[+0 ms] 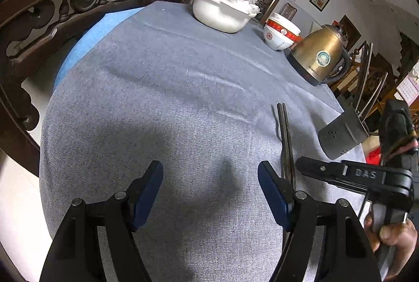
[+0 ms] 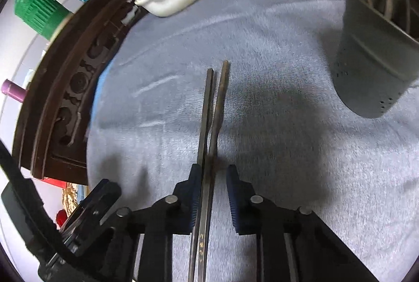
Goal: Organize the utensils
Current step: 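Lower both open tools around the last dark chopsticks on the cloth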
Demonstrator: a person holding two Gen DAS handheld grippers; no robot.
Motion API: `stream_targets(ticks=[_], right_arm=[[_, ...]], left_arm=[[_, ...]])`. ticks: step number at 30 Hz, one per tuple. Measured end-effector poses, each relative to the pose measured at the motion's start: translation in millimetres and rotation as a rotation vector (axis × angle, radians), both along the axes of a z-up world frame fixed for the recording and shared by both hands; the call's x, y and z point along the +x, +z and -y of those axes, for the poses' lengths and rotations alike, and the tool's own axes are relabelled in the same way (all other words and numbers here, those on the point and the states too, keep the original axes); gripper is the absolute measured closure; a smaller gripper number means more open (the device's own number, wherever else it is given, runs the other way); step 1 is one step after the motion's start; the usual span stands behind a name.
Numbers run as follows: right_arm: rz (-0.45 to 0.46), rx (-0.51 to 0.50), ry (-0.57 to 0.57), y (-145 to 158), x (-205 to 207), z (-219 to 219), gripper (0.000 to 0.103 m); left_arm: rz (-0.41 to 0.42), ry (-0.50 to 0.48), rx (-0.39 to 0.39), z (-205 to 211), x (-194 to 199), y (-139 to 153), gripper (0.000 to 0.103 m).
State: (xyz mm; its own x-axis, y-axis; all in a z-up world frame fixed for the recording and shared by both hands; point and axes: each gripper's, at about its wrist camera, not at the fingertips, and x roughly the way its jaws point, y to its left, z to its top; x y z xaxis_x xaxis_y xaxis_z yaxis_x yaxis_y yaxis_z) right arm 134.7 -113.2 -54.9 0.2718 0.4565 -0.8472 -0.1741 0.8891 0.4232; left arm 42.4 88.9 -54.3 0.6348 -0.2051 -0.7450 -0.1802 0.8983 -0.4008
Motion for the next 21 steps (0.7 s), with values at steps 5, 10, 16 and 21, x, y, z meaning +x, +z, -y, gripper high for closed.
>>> stream_targets(ticks=[5,10,16,21], right_arm=[[-0.028,-0.034,0.022,-4.5,12.5,-12.5,0.086],[-0.039,-0.041,0.048,-5.2,17.9,-20.0,0.091],[-0.038,-0.034,0.044,-3.7,18.8,-8.5,0.097],[-0.032,-0.028,0.007,-1.0,15.2,19.8,0.097]], left_arm=[[-0.003,-0.013,-0.006,1.6,1.4,-1.1,0.028],[-0.013,-0.023,-0.006,3.3,2.0,-0.5,0.028],[-0.021,-0.029,0.005,7.5,1.0,1.0,0.028],[-0.022,-0.044,0.019,14.8,1.0,3.7,0.028]])
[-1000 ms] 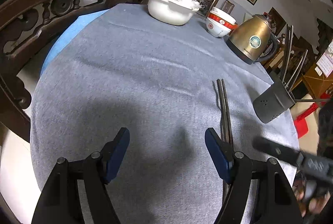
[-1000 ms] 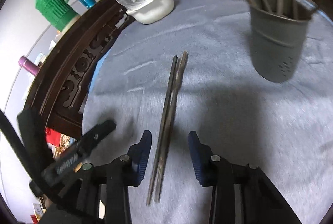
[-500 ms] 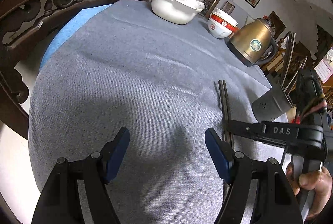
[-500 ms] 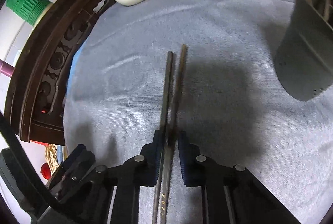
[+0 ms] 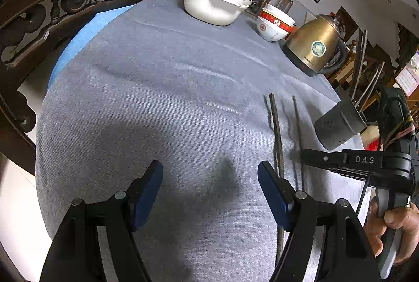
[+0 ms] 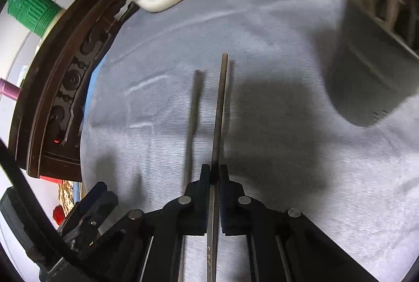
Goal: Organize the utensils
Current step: 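Lower both open tools around the last dark chopsticks on the cloth, then grasp a dark chopstick with the right tool while the left tool grasps one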
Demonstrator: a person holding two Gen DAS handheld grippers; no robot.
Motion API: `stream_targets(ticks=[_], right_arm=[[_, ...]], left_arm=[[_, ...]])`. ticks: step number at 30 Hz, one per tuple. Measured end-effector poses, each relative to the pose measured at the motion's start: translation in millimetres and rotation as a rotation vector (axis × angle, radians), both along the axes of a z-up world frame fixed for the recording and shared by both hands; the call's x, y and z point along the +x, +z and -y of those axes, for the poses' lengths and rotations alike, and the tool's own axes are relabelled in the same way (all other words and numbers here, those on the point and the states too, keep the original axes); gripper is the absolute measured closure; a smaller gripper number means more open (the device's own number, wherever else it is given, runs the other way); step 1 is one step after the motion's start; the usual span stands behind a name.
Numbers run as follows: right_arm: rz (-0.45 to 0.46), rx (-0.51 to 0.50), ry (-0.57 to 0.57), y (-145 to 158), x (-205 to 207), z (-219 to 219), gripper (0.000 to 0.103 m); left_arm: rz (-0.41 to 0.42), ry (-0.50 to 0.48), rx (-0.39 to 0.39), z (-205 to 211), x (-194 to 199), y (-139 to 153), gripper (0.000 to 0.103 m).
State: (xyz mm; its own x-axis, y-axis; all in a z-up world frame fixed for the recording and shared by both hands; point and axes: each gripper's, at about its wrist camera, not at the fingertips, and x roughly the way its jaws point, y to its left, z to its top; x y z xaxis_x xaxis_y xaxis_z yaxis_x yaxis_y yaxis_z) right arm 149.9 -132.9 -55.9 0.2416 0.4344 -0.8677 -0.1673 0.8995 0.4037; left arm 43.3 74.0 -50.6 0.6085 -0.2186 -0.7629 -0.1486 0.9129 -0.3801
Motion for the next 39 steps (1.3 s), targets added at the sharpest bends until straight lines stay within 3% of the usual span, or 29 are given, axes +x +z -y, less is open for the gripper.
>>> stream_targets(ticks=[6,14,20,24,27,31,39], right_arm=[[-0.032,-0.029,-0.014,-6.3,-2.2,23.4,0.096],[-0.111,-0.043,0.026,-12.6,14.4,20.9,0.093],[-0.049,-0.116,0.071,-9.4,9.4,13.1,0.095],[-0.014,-0.162,0.101,-8.1,-4.0,19.5,0.095],[-0.017,-0.148,0.097,-9.1,-9.2,30.8,0.095],[-0.008,-0.131,0.092,-10.2,-16.2,47.6,0.095],[0.001,-0.068,0.088,-14.7,-20.5,59.0,0.095]], left_arm=[[-0.024,-0.056,0.022,16.5,6.6,5.7,0.028],[-0.111,-0.089,0.048,25.9,19.2,7.5,0.028],[-0.157,-0.099,0.086,33.6,29.9,12.7,0.028],[-0.196,-0.144,0.07,49.7,48.2,19.9,0.028],[-0.244,-0.19,0.039,66.4,68.3,21.4,0.028],[-0.309,-0.205,0.061,85.4,94.7,18.2,0.029],[-0.458,-0.243,0.09,105.3,118.9,1.6,0.054]])
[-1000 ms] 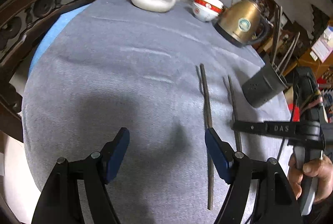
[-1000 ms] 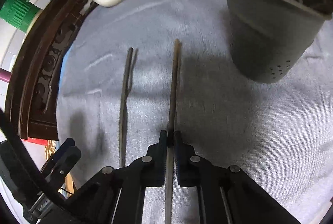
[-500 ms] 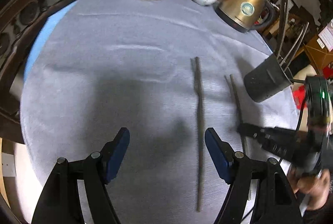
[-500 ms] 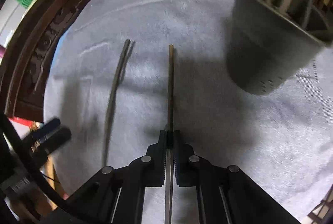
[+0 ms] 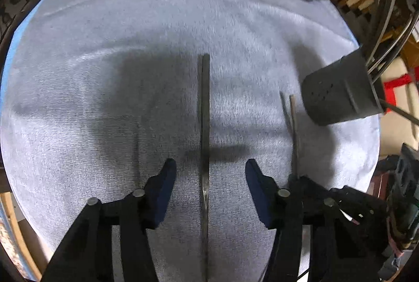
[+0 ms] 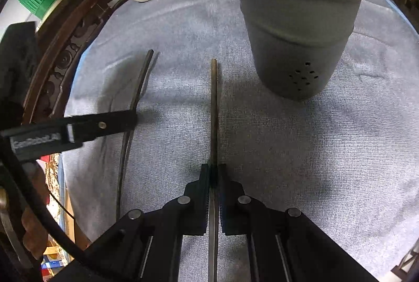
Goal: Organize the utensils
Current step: 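Grasp a dark chopstick with the right tool while the left tool grasps one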
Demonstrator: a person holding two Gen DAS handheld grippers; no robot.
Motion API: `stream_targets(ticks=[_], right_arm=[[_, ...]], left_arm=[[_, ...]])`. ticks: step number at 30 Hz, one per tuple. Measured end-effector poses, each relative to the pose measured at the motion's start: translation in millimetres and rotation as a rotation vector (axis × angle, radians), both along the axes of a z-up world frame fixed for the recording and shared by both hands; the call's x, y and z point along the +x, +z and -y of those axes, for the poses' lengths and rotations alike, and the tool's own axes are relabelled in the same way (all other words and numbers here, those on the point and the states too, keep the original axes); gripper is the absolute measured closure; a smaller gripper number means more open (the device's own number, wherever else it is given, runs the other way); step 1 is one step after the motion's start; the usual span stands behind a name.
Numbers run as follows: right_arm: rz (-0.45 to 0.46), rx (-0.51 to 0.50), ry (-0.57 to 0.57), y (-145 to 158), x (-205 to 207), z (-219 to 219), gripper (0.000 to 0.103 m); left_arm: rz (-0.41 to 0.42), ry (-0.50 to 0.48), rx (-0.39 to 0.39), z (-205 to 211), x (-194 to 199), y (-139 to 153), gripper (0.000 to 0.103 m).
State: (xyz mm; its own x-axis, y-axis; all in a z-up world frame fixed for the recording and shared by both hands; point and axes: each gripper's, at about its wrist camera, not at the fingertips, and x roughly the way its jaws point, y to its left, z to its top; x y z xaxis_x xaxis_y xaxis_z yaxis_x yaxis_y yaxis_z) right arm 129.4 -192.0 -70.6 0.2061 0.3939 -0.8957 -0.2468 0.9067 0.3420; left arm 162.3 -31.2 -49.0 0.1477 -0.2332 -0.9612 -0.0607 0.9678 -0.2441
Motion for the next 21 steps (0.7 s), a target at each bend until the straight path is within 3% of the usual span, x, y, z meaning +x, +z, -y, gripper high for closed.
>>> stream_targets(ticks=[2,5,8,14,21], right_arm=[[-0.003,0.011,0.004,-0.7,-0.6,2.7,0.095],[-0.004,0.008,0.012,-0.3,0.3,0.1,0.095],[-0.009,-0.01,0.025,0.6,3.3,-2.1,0.095],[-0.056,-0.024,0.026,-0.9,12.5,-8.9,0.094],[-0.131,-0.093,0.042,-1.9,30.5,-21.5,0.094]], left_arm=[[-0.025,-0.017,0.011,0.9,2.0,-4.8,0.077],[-0.049,-0.033,0.025,-2.7,2.1,-8.8,0.09],[-0.084,-0.04,0.001,-12.2,1.6,-10.1,0.093],[-0.122,-0.091,0.027,-24.3,-1.8,-10.1,0.093],[-0.139,-0.077,0.006,-34.8,0.8,-7.9,0.091]])
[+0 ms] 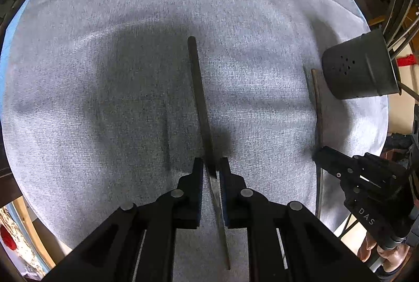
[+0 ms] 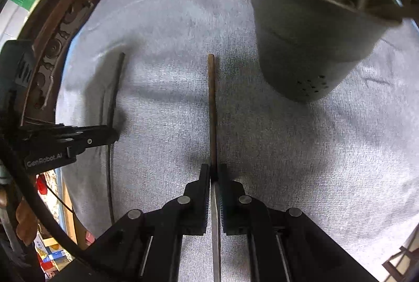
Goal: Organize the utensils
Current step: 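Grasp a dark chopstick with the right tool while the left tool grasps one, then lift both held chopsticks upright and carry them toward the grey holder cup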
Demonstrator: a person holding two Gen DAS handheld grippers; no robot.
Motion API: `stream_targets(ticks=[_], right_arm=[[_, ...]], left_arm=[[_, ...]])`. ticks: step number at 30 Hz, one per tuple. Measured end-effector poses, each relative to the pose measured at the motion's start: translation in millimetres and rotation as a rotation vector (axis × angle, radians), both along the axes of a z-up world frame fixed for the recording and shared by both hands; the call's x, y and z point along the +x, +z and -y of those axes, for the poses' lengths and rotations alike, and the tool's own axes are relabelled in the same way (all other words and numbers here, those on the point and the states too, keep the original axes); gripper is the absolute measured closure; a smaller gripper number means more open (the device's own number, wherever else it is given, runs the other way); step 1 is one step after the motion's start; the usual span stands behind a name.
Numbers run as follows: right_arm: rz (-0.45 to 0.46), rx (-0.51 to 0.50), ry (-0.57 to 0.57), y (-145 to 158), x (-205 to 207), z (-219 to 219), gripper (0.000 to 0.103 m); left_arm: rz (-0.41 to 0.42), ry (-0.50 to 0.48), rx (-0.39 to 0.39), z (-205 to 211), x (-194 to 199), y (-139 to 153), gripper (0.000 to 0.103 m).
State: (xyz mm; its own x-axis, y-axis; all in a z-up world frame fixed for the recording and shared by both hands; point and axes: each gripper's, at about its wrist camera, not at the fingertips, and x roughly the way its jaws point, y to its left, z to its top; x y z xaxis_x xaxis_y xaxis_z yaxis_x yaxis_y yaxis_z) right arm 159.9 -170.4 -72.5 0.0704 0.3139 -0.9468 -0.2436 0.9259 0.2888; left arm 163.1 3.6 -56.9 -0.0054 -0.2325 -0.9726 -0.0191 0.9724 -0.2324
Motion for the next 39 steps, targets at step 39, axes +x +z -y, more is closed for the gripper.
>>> stream_targets(ticks=[39], right_arm=[[0.712,0.046,-0.207,117.1,-92.0,18.5,0.097]], left_arm=[[0.737,0.152,-0.094,-39.7,-72.1,106.3,0.096]])
